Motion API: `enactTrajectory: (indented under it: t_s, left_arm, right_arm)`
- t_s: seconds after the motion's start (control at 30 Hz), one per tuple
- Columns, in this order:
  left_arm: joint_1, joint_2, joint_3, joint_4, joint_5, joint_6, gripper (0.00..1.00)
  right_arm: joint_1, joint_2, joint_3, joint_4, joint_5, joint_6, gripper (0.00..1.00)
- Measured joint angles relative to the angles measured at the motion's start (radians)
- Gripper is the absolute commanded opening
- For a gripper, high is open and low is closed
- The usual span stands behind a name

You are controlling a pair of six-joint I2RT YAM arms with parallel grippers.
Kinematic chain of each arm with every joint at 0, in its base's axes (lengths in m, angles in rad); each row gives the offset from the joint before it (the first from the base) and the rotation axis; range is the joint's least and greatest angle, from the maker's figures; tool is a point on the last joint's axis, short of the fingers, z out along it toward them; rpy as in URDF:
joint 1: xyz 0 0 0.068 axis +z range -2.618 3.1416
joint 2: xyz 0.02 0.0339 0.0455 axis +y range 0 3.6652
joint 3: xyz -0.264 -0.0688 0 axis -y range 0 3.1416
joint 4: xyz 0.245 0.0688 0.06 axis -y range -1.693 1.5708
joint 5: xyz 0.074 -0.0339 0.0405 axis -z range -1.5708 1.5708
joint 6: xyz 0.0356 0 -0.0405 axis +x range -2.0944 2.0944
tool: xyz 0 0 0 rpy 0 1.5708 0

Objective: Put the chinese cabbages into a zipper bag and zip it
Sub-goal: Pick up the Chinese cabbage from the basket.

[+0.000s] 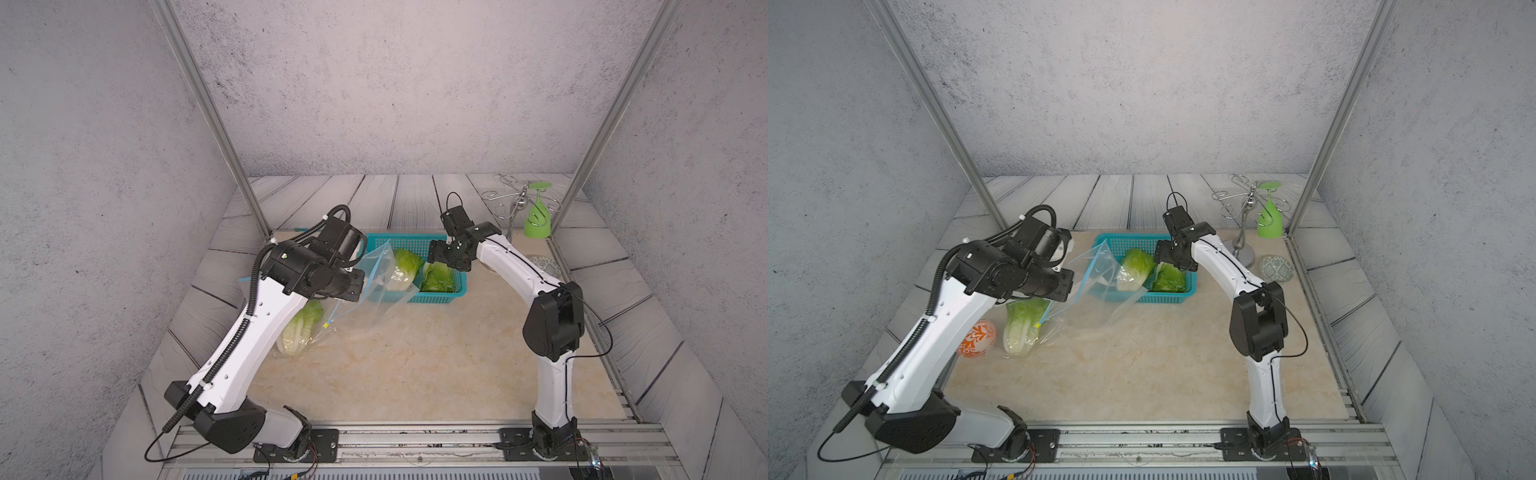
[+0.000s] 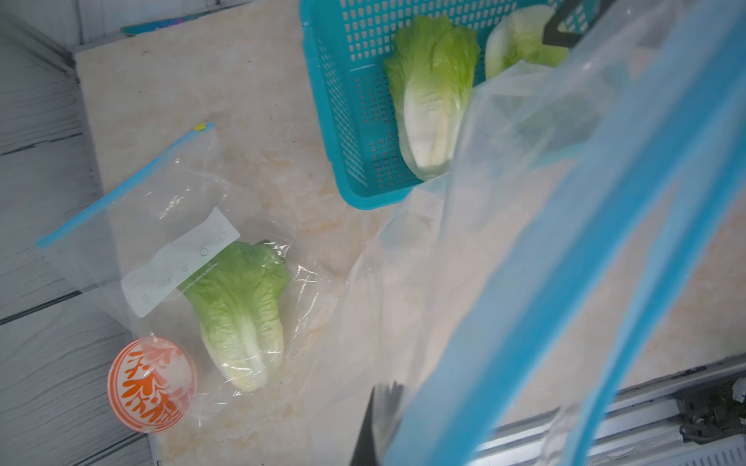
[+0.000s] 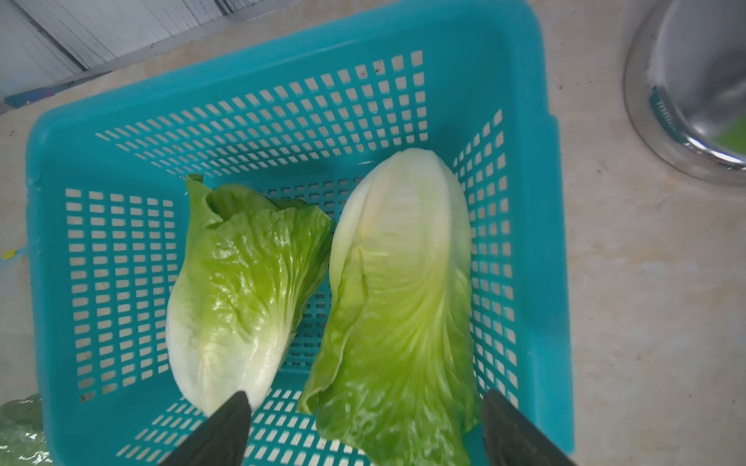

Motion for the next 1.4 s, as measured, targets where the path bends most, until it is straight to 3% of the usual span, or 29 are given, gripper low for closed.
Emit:
enactTrajectory:
  t_s: [0.27, 0.43, 0.5, 0.67, 0.9, 1.1, 1.4]
  left_arm:
    - [-0.045, 0.071, -0.179, 0.097, 0.118, -0.037, 0.0]
    - [-0.049, 0.076, -0.223, 0.183, 0.209, -0.072, 0.0]
    - [-0.049, 0.076, -0.229, 0.213, 0.236, -0.083, 0.0]
    - [-0.049, 0.075, -0.266, 0.286, 0.29, -0.106, 0.0]
    - [-0.049, 0.063, -0.318, 0.307, 0.286, -0.13, 0.0]
    - [-0.048, 0.03, -0.331, 0.283, 0.216, -0.145, 0.0]
    - [0.031, -0.032, -0.376, 0.243, 0.198, -0.162, 0.0]
  right_arm:
    - [-0.001, 0.071, -0.039, 0.002, -0.01, 0.049, 0.89]
    - [-0.001, 0.129, -0.026, 0.005, -0.024, 0.075, 0.82]
    - [-0.001, 0.146, -0.026, 0.015, -0.039, 0.076, 0.74]
    - [-0.01, 0.151, -0.022, 0.033, -0.088, 0.068, 0.41]
    - [-0.03, 0.114, -0.051, 0.096, -0.186, -0.013, 0.27]
    - [-0.047, -0.037, -0.074, 0.084, -0.263, -0.085, 0.24]
    - [-0.062, -0.423, -0.193, -0.055, -0.275, -0.201, 0.23]
